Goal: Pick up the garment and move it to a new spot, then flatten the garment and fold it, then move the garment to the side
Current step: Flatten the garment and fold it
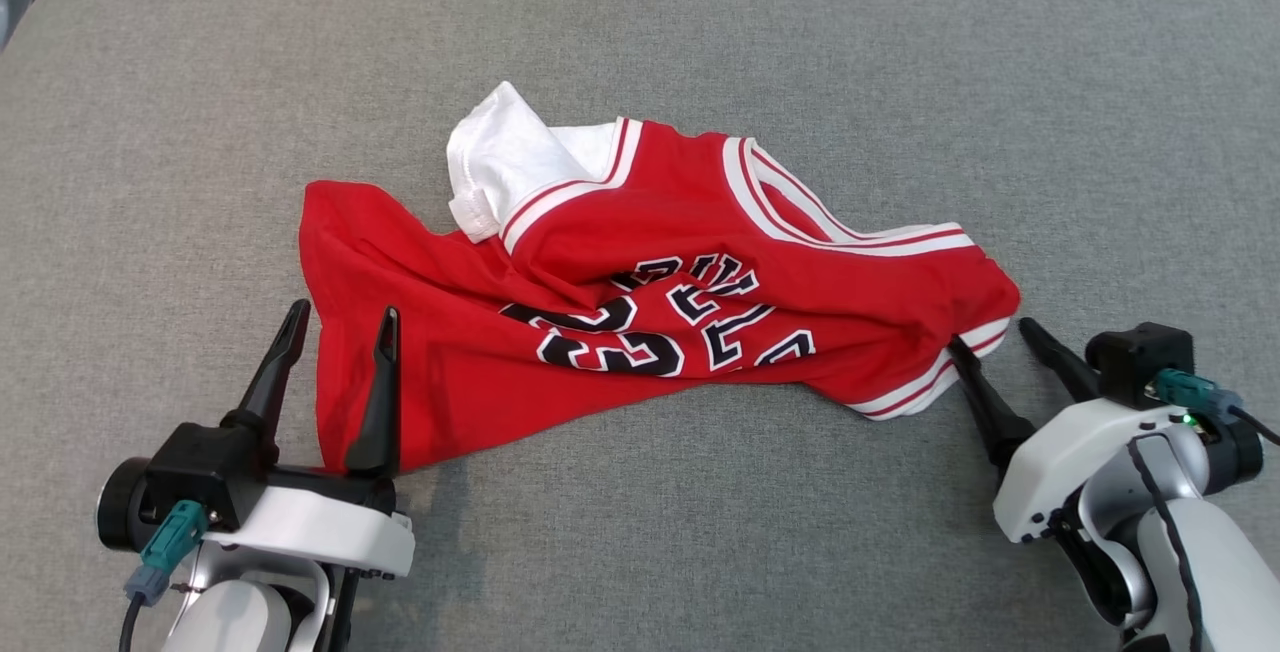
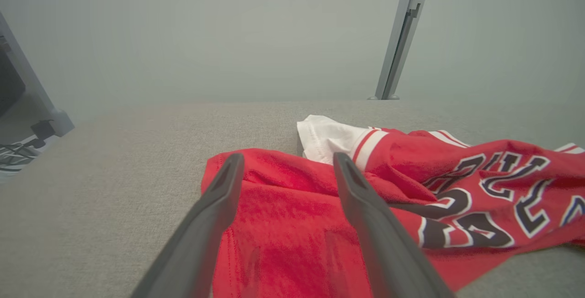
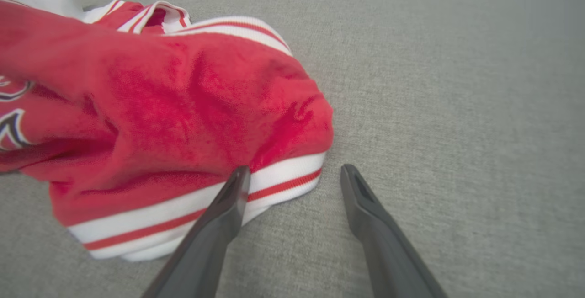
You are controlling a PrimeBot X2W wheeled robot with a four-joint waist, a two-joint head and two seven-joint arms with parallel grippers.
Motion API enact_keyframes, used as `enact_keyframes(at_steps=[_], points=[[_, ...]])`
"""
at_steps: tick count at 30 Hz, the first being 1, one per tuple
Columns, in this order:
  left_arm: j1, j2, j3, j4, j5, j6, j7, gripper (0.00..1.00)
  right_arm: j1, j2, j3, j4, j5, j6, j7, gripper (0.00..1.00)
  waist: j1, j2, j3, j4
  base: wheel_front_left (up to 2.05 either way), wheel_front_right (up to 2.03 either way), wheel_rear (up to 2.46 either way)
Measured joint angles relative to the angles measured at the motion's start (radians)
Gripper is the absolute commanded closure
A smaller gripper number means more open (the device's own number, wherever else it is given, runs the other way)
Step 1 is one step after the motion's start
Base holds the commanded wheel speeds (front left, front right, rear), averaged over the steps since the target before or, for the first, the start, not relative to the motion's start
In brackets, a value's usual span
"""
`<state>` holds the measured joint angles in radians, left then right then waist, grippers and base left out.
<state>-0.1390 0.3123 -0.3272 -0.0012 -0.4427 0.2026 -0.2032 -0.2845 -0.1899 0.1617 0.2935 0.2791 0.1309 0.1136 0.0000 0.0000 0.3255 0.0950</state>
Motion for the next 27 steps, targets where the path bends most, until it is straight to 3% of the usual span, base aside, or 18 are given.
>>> enact_keyframes(at_steps=[5,6,7,8,19,27], points=[[-0.020,0.004,0.000,0.015,-0.001,-0.008,-0.004,0.00,-0.042,-0.007,0.060,0.058,0.039,0.000,-0.010,0.00,0.0000,0.0000,0.009,-0.007,0.00,0.00,0.00],[-0.024,0.005,0.000,0.017,-0.001,-0.008,-0.004,0.00,-0.050,-0.010,0.074,0.064,0.049,0.000,-0.016,0.44,0.0000,0.0000,0.011,-0.008,0.00,0.00,0.00],[-0.028,0.006,0.000,0.019,-0.001,-0.008,-0.004,0.00,-0.057,-0.012,0.082,0.072,0.058,0.000,-0.023,0.67,0.0000,0.0000,0.012,-0.009,0.00,0.00,0.00],[-0.031,0.007,0.000,0.020,-0.001,-0.008,-0.004,0.00,-0.062,-0.011,0.086,0.079,0.069,0.000,-0.031,1.00,0.0000,0.0000,0.012,-0.011,0.00,0.00,0.00],[-0.030,0.009,-0.002,0.036,-0.006,-0.008,-0.013,0.00,-0.007,0.000,0.059,0.037,0.106,0.000,-0.144,1.00,0.0000,0.0000,-0.013,-0.037,0.00,0.00,0.00],[-0.004,0.018,0.000,0.031,-0.009,0.001,-0.013,0.00,0.230,0.008,-0.043,-0.204,0.072,0.000,-0.001,1.00,0.0000,0.0000,-0.057,-0.086,0.00,0.00,0.00]])
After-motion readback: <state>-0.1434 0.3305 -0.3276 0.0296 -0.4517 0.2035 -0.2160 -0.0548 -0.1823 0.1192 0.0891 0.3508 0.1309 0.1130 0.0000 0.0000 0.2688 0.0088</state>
